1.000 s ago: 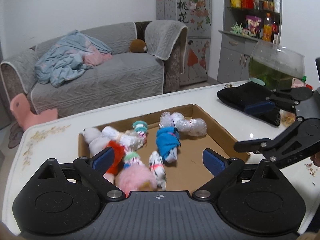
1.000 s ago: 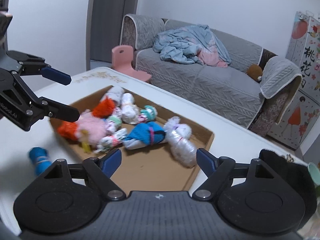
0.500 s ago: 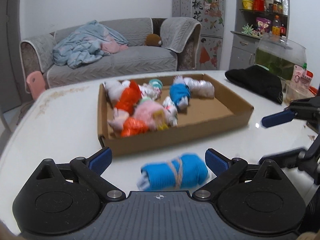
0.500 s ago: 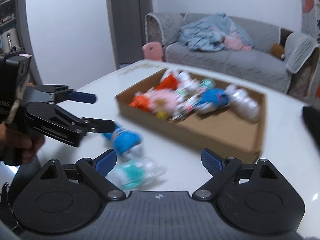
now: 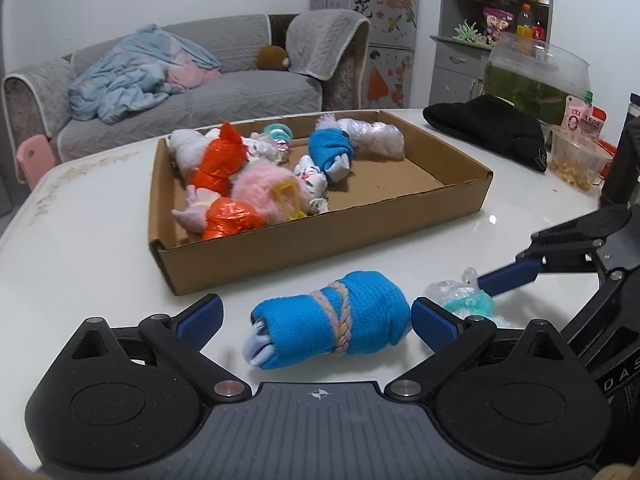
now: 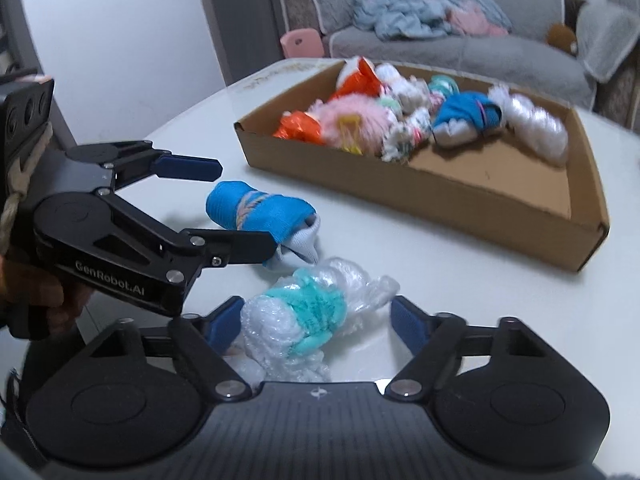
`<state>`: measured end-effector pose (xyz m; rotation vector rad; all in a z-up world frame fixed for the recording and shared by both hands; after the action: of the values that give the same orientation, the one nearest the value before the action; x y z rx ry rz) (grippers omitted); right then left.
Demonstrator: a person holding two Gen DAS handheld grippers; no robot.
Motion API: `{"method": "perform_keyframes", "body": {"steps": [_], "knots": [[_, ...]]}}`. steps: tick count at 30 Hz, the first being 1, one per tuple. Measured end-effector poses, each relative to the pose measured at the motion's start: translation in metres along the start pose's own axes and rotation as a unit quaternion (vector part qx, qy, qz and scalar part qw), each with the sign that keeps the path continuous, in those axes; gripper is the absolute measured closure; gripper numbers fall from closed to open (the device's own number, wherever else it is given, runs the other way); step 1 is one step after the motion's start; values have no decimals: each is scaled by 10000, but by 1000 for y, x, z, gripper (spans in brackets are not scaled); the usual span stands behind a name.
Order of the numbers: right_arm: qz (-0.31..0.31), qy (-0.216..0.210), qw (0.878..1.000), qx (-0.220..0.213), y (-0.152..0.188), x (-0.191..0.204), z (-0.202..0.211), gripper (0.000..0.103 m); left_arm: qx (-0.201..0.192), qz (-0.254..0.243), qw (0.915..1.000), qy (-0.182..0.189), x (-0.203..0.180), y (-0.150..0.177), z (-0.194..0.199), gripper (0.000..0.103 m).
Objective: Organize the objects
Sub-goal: 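Grasp the rope-tied blue sock with the left gripper while the right grasps the teal-tied bubble-wrap bundle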
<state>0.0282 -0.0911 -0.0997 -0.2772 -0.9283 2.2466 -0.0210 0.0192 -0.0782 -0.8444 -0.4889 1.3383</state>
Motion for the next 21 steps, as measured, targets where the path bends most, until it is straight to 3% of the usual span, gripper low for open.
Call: {"method": "perform_keyframes", "body": {"steps": [8,12,17,21], "knots": [[-158,-84,9997,-175,2,-11,15,51,289,-57,9994,153,-2,-2,-16,1],[-376,226,9989,-140,10,-29,24,48,388,-91,9991,112,-3,2,-22,1],[-457,322,9984,-131,11,-35,23,41,412,-33,9991,25,-8,1,-29,1],[-414,368,9984,-123,11,-31,15,42,400,45,9992,-37,-10,3,-32,2]]}}
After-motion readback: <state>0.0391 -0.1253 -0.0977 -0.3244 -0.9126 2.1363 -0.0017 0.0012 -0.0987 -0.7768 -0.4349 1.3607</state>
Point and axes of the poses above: each gripper's, at about its wrist camera, not at the fingertips, and z roughly against the way its jaws point, x to its left, y to its underside, the point moved 3 cm from there along -z, roughly the way its jaws point, and after that the axes turned 11 degrees about z, right-handed, at the moved point
